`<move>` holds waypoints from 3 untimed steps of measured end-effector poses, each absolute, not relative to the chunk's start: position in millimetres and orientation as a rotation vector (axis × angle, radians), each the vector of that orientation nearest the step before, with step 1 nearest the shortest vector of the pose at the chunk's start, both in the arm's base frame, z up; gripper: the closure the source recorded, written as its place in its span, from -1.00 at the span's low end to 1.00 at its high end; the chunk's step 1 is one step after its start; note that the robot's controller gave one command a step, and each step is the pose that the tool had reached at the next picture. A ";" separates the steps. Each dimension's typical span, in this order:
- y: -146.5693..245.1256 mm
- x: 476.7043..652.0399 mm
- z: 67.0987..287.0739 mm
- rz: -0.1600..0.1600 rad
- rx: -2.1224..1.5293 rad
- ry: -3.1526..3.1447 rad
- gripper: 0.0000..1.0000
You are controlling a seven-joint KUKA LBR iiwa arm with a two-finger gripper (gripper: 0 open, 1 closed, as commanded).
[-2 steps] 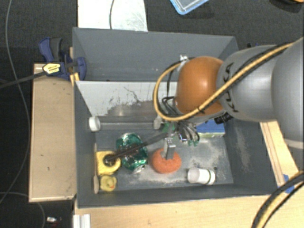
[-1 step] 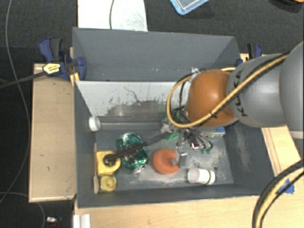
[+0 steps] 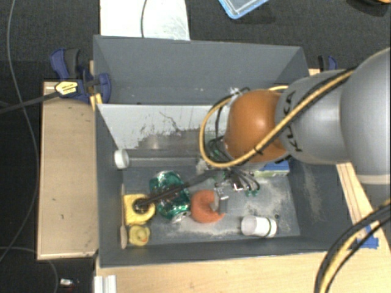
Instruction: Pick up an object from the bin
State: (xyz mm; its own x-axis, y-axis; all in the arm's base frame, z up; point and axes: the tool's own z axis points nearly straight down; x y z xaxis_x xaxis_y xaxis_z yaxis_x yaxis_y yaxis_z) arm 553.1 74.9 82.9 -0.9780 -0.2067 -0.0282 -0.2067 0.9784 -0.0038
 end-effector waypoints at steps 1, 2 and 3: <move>98.3 582.7 72.7 -0.011 -0.944 2.962 1.00; 98.3 582.7 72.7 -0.011 -0.942 2.963 1.00; 90.8 566.6 127.4 -0.009 -0.978 2.957 1.00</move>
Offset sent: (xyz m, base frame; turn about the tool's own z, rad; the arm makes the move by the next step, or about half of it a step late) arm 0.0000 0.0000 0.0000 0.0000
